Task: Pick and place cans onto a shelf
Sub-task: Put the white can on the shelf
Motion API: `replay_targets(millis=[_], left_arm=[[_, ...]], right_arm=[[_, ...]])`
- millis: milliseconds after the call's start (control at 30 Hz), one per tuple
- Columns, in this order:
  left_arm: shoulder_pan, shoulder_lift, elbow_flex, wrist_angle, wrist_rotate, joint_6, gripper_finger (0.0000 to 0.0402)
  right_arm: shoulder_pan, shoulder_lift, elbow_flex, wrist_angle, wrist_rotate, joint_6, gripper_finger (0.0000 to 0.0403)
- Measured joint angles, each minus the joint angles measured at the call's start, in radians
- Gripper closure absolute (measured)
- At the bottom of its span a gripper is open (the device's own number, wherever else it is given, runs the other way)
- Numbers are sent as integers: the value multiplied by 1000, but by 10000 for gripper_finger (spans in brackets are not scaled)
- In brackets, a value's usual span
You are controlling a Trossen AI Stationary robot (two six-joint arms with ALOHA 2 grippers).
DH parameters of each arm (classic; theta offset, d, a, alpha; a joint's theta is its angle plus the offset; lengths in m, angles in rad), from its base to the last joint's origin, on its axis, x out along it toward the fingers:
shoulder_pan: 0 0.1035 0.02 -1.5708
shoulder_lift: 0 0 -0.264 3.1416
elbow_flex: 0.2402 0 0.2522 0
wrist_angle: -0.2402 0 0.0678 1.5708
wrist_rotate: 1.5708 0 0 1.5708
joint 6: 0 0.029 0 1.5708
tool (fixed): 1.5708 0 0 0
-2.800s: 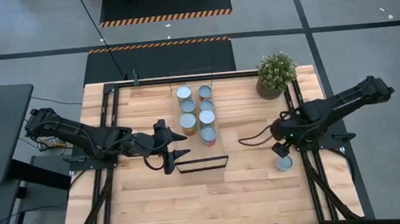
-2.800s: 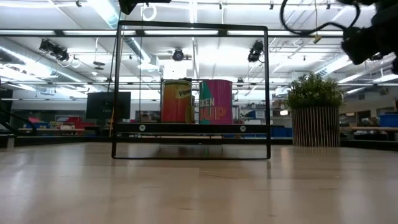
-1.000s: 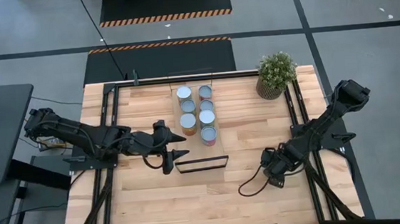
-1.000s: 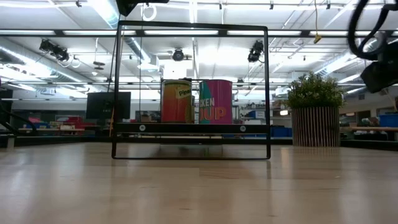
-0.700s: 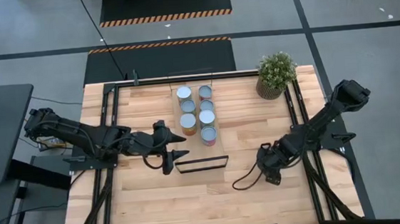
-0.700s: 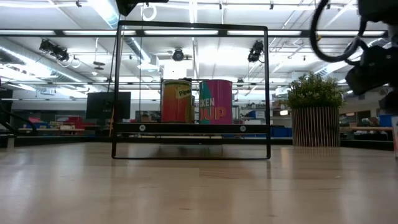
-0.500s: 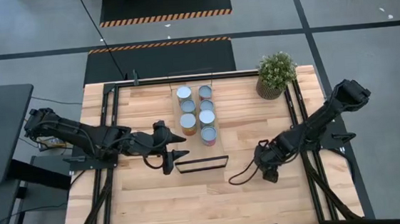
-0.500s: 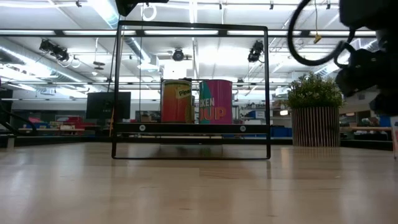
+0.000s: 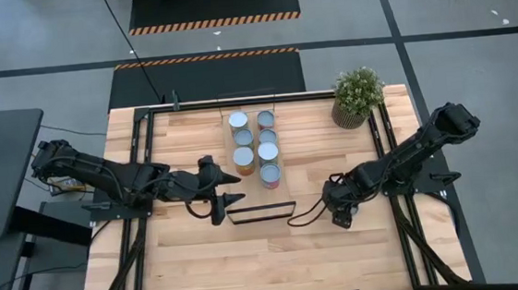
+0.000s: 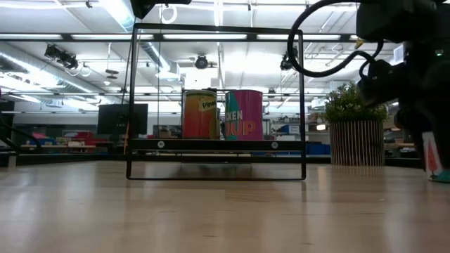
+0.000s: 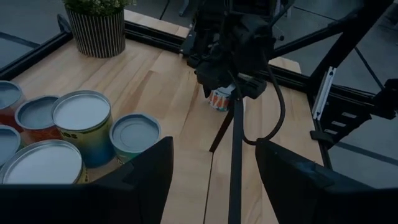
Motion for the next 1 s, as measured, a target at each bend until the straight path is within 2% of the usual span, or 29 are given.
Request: replay_targets(millis=[233, 500, 733, 1000], left_arm=[[0, 0, 0, 0, 0, 0, 169], [-3, -51, 1, 0, 0, -1, 169], [-3, -105, 1, -17, -1, 0, 169], [-3, -108, 1, -45, 0, -14, 169]], right_arm=[[-29, 0, 15, -35, -23, -49, 96], [-130, 0, 179, -175, -3, -162, 96], [-282, 0, 292, -156, -5, 71, 97], [-389, -6, 369, -110, -109, 156, 97]])
